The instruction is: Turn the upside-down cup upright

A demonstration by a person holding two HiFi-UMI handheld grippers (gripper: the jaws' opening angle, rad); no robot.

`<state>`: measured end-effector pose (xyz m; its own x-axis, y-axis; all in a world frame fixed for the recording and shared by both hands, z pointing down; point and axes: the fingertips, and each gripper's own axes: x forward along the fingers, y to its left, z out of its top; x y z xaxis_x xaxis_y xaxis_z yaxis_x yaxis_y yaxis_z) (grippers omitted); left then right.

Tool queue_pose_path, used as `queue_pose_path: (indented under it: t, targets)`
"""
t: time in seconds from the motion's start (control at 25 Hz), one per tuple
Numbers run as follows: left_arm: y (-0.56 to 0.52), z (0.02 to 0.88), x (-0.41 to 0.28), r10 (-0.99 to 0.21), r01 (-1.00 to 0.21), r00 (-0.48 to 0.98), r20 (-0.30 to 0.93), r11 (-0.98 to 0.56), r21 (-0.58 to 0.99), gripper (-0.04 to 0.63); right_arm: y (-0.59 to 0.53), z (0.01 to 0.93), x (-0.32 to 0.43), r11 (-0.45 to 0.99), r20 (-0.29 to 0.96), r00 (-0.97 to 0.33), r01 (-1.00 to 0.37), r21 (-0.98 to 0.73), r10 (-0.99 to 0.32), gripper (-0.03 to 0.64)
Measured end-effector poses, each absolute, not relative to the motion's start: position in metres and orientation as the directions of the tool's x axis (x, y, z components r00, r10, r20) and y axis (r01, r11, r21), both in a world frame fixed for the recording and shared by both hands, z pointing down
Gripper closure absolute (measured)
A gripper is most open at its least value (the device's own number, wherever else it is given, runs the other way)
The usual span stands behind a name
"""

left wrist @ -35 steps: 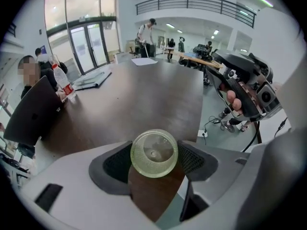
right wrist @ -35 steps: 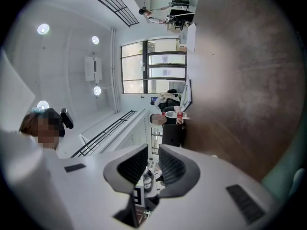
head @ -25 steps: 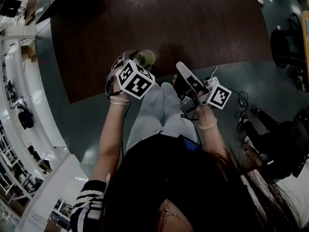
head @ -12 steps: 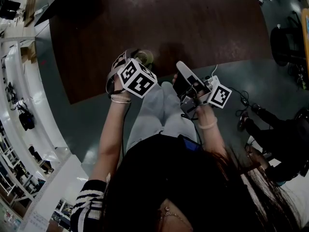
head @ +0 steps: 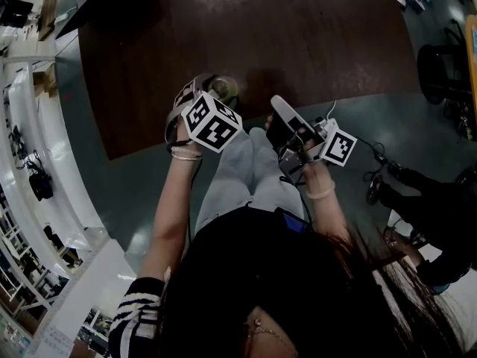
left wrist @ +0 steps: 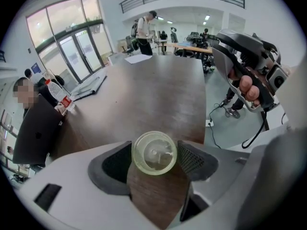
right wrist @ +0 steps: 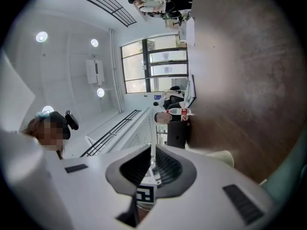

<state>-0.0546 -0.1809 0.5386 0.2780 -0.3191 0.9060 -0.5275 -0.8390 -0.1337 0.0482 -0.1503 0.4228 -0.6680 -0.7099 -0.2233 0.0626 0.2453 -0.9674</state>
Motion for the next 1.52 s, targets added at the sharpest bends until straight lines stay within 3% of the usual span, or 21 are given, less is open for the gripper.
queue_pose_path:
  t: [0.4,0.68,0.76,0.92,1.28,1.44,1.52]
  targets:
    - [-0.180,0.498,-0.043,-0.399,-0.592,0.370,0.839,-0.798,-0.118,0.290,-0.150,0.415,0.050,0.276,-0.228,-0.695,0.044,-0.960,-0.682,0.579]
    - [-0.172,0.450,-0.043,-0.507,-0.696,0.473,0.721,-0.716,-0.047,0.298,-0.151,0.400,0.040,0.354,-0.167,-0.736,-0.104,-0.930,-0.656,0.583]
    - [-0.170,0.440,-0.046,-0.546,-0.722,0.478,0.688,-0.690,-0.046,0.347,-0.151,0.395,0.037,0.366,-0.161,-0.743,-0.120,-0.923,-0.650,0.584]
    - [-0.162,0.428,-0.052,-0.591,-0.763,0.480,0.648,-0.646,-0.023,0.368,-0.150,0.385,0.034,0.397,-0.174,-0.754,-0.123,-0.910,-0.633,0.586]
    - [-0.143,0.406,-0.062,-0.726,-0.862,0.451,0.519,-0.505,0.042,0.485,-0.145,0.371,0.029,0.470,-0.159,-0.781,-0.189,-0.862,-0.605,0.588]
    - [-0.127,0.396,-0.070,-0.773,-0.895,0.430,0.467,-0.432,0.111,0.592,-0.135,0.367,0.024,0.493,-0.138,-0.787,-0.229,-0.839,-0.601,0.588]
    - [-0.116,0.392,-0.077,-0.781,-0.899,0.433,0.450,-0.411,0.153,0.592,-0.127,0.365,0.017,0.504,-0.120,-0.790,-0.259,-0.824,-0.602,0.588]
